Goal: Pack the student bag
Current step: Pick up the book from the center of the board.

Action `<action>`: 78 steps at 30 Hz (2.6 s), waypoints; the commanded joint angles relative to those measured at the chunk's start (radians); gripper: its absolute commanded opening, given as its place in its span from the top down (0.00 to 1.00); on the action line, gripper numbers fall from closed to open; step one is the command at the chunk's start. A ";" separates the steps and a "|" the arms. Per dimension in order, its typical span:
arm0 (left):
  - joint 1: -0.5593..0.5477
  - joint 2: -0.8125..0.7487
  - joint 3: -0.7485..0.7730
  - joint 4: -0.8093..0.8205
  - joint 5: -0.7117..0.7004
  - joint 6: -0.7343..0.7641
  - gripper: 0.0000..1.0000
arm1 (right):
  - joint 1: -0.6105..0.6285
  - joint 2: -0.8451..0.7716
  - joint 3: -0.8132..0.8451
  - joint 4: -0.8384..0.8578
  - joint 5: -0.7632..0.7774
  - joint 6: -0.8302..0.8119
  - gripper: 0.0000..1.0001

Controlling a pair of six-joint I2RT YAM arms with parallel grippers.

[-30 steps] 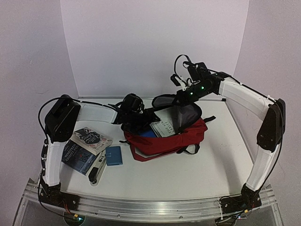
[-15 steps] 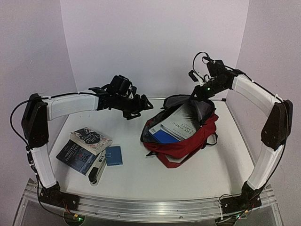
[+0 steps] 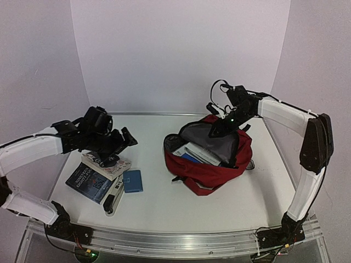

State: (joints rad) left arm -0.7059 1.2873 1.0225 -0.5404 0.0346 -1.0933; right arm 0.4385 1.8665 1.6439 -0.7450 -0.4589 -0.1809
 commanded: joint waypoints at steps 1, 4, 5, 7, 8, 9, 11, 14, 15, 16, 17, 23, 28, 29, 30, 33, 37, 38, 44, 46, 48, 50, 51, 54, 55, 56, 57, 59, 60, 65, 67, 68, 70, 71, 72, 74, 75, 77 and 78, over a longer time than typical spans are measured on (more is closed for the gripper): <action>-0.001 -0.228 -0.113 -0.136 -0.203 -0.254 0.00 | -0.001 -0.008 0.020 0.020 -0.037 0.014 0.51; -0.001 -0.317 -0.151 -0.249 -0.282 -0.341 0.00 | -0.001 -0.014 0.038 0.020 -0.041 0.020 0.36; -0.002 -0.323 -0.150 -0.302 -0.304 -0.378 0.00 | 0.000 -0.014 0.045 0.019 -0.042 0.022 0.34; -0.001 -0.328 -0.158 -0.398 -0.330 -0.463 0.00 | -0.001 -0.015 0.063 0.018 -0.043 0.028 0.32; -0.001 -0.334 -0.173 -0.425 -0.340 -0.500 0.00 | 0.000 -0.015 0.072 0.018 -0.044 0.032 0.30; -0.002 -0.342 -0.188 -0.444 -0.349 -0.536 0.00 | 0.000 -0.015 0.083 0.018 -0.045 0.035 0.28; -0.001 -0.366 -0.244 -0.427 -0.362 -0.584 0.00 | -0.001 -0.016 0.095 0.017 -0.051 0.041 0.27; -0.001 -0.423 -0.332 -0.366 -0.395 -0.639 0.00 | -0.001 -0.023 0.110 0.013 -0.070 0.050 0.24; -0.001 -0.437 -0.355 -0.344 -0.407 -0.648 0.01 | -0.001 -0.026 0.113 0.011 -0.075 0.052 0.23; 0.000 -0.446 -0.377 -0.318 -0.420 -0.653 0.01 | -0.001 -0.029 0.118 0.010 -0.080 0.054 0.22; 0.000 -0.454 -0.398 -0.294 -0.431 -0.652 0.02 | -0.001 -0.033 0.122 0.009 -0.085 0.055 0.20; 0.022 -0.424 -0.493 -0.052 -0.422 -0.589 0.10 | -0.001 -0.034 0.146 -0.006 -0.092 0.053 0.18; 0.054 -0.349 -0.507 0.085 -0.392 -0.508 0.12 | -0.001 -0.032 0.155 -0.019 -0.095 0.051 0.17; 0.067 -0.334 -0.507 0.116 -0.378 -0.482 0.12 | -0.001 -0.031 0.157 -0.022 -0.096 0.050 0.17; 0.085 -0.317 -0.506 0.146 -0.362 -0.456 0.11 | -0.001 -0.031 0.158 -0.026 -0.096 0.049 0.17; 0.139 -0.269 -0.506 0.209 -0.317 -0.411 0.10 | -0.001 -0.032 0.162 -0.033 -0.094 0.047 0.16; 0.202 -0.218 -0.537 0.303 -0.265 -0.385 0.09 | -0.001 -0.035 0.166 -0.045 -0.095 0.047 0.16; 0.214 -0.209 -0.551 0.331 -0.259 -0.382 0.10 | -0.001 -0.036 0.167 -0.047 -0.095 0.047 0.15; 0.250 -0.130 -0.577 0.477 -0.222 -0.284 0.20 | 0.000 -0.045 0.166 -0.060 -0.093 0.045 0.14; 0.254 -0.099 -0.582 0.504 -0.217 -0.272 0.24 | -0.001 -0.045 0.165 -0.064 -0.095 0.044 0.14; 0.258 -0.082 -0.607 0.544 -0.216 -0.281 0.29 | -0.001 -0.045 0.165 -0.067 -0.095 0.045 0.14; 0.268 -0.068 -0.645 0.625 -0.210 -0.305 0.37 | -0.001 -0.044 0.167 -0.070 -0.095 0.045 0.14; 0.272 -0.060 -0.660 0.650 -0.207 -0.312 0.41 | -0.001 -0.045 0.166 -0.071 -0.095 0.045 0.14; 0.275 -0.049 -0.683 0.708 -0.208 -0.304 0.50 | -0.001 -0.043 0.172 -0.075 -0.096 0.045 0.14; 0.274 -0.048 -0.685 0.722 -0.210 -0.295 0.55 | -0.001 -0.041 0.172 -0.077 -0.096 0.046 0.14; 0.275 -0.048 -0.684 0.726 -0.212 -0.286 0.59 | -0.001 -0.040 0.173 -0.078 -0.097 0.046 0.13; 0.275 -0.049 -0.682 0.726 -0.215 -0.279 0.65 | -0.001 -0.039 0.174 -0.079 -0.098 0.046 0.13; 0.276 -0.060 -0.673 0.720 -0.223 -0.266 0.76 | -0.001 -0.035 0.175 -0.079 -0.103 0.052 0.13; 0.276 -0.068 -0.664 0.714 -0.226 -0.256 0.81 | -0.001 -0.034 0.175 -0.079 -0.105 0.054 0.13; 0.276 -0.156 -0.572 0.611 -0.220 -0.182 0.99 | 0.001 -0.032 0.168 -0.077 -0.089 0.062 0.15; 0.276 -0.199 -0.532 0.597 -0.204 -0.132 1.00 | 0.005 -0.032 0.157 -0.075 -0.055 0.071 0.17; 0.276 -0.216 -0.512 0.596 -0.191 -0.105 1.00 | 0.007 -0.032 0.147 -0.071 -0.044 0.073 0.18; 0.276 -0.247 -0.475 0.597 -0.150 -0.063 1.00 | 0.023 -0.028 0.132 -0.063 -0.010 0.071 0.21; 0.276 -0.254 -0.453 0.597 -0.121 -0.047 1.00 | 0.032 -0.024 0.123 -0.060 0.004 0.067 0.23; 0.275 -0.253 -0.429 0.598 -0.086 -0.027 1.00 | 0.041 -0.021 0.115 -0.056 0.018 0.062 0.23; 0.275 -0.239 -0.389 0.604 -0.009 -0.002 1.00 | 0.061 -0.008 0.101 -0.047 0.049 0.046 0.25; 0.275 -0.228 -0.371 0.616 0.038 0.004 1.00 | 0.071 -0.001 0.095 -0.043 0.062 0.036 0.26; 0.273 -0.215 -0.350 0.653 0.104 0.002 1.00 | 0.088 0.017 0.089 -0.035 0.092 0.022 0.29; 0.271 -0.208 -0.340 0.665 0.125 -0.001 1.00 | 0.095 0.026 0.089 -0.033 0.104 0.015 0.32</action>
State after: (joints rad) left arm -0.4328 1.0748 0.5862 -0.0103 0.0005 -1.1524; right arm 0.4959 1.8664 1.7457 -0.8047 -0.4367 -0.1326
